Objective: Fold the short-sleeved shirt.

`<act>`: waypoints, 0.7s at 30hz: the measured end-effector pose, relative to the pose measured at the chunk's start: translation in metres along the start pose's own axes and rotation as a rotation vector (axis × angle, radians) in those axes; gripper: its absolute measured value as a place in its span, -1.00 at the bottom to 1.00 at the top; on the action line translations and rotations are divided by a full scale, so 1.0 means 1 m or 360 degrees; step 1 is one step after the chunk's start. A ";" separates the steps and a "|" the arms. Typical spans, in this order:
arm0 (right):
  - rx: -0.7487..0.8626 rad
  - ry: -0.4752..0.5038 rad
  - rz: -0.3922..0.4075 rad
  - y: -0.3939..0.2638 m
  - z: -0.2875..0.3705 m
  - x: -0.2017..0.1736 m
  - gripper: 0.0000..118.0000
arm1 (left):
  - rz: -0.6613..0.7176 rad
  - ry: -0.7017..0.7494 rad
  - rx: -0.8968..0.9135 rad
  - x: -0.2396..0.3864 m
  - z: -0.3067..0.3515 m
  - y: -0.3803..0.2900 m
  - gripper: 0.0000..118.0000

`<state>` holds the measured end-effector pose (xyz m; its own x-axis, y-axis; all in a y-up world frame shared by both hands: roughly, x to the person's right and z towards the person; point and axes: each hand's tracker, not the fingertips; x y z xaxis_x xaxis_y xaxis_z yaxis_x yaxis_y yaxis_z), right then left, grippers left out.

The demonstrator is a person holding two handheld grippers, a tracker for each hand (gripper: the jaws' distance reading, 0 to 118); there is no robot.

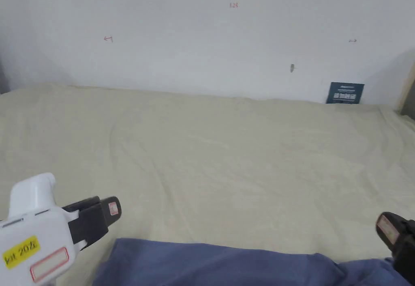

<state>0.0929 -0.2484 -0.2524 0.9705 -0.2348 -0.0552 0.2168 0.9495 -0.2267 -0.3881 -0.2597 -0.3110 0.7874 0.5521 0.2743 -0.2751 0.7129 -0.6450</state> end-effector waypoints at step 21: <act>-0.0254 0.0031 0.0092 -0.001 -0.043 -0.015 -1.00 | 0.0738 -0.0797 -0.1037 -0.176 -0.101 -0.022 1.00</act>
<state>0.0733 -0.2549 -0.2931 0.9782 -0.1865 -0.0912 0.1399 0.9168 -0.3741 -0.4648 -0.4166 -0.4173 0.3064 0.9495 0.0671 -0.0196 0.0768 -0.9969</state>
